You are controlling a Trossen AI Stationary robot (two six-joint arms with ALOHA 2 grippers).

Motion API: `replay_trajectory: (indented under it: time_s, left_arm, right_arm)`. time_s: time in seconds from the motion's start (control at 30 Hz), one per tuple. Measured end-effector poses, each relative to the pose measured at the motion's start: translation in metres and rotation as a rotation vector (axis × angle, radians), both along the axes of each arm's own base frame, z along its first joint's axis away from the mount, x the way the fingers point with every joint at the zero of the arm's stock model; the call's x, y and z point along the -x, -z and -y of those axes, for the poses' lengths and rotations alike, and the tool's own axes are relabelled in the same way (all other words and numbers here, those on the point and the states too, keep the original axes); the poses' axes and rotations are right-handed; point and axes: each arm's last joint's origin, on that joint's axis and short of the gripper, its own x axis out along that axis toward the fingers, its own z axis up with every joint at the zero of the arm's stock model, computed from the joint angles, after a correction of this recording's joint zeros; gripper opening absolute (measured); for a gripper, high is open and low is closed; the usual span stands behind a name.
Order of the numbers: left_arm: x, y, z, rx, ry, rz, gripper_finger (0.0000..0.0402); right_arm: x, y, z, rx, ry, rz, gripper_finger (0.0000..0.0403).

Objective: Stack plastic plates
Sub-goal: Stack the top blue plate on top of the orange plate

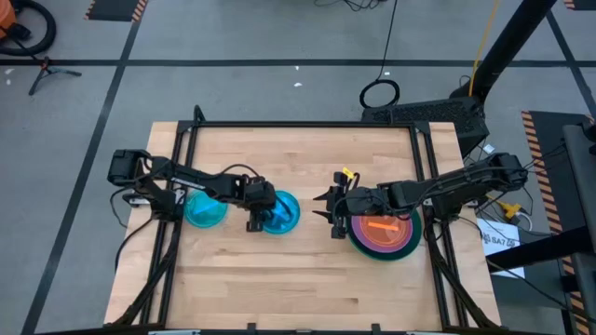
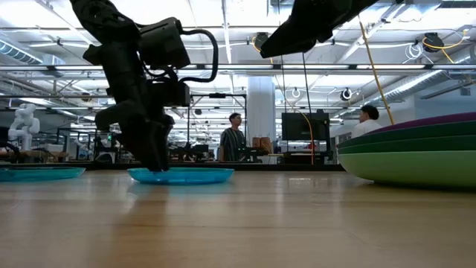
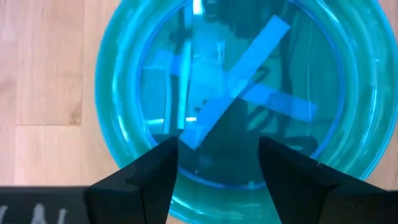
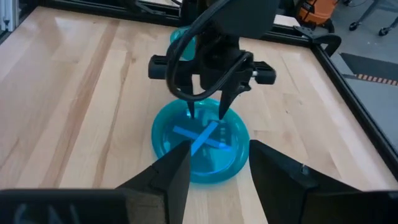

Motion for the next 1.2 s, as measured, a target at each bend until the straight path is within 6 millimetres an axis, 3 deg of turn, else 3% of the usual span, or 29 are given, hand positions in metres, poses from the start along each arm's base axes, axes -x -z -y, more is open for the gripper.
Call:
replay_trajectory:
  time_s: [0.3,0.47,0.63,0.83,1.2]
  left_arm:
    - [-0.005,-0.009,0.001,-0.003,0.005,0.074,0.0227]
    - [-0.003,-0.03,0.005,-0.024,0.009,0.146,0.0227]
    - [0.015,-0.054,0.01,-0.078,-0.032,0.158,0.0227]
    - [0.035,-0.076,0.02,-0.116,-0.08,0.231,0.0227]
    - [0.068,-0.078,0.023,-0.298,-0.153,0.307,0.0227]
  right_arm:
    - [-0.003,0.003,0.009,-0.134,0.136,0.019,0.0157]
    - [-0.015,0.026,0.023,-0.166,0.25,-0.038,0.0157]
    - [-0.028,0.056,0.036,-0.175,0.292,-0.123,0.0157]
    - [-0.046,0.076,0.049,-0.249,0.25,-0.085,0.0157]
    - [-0.077,0.091,0.065,-0.243,0.191,-0.012,0.0157]
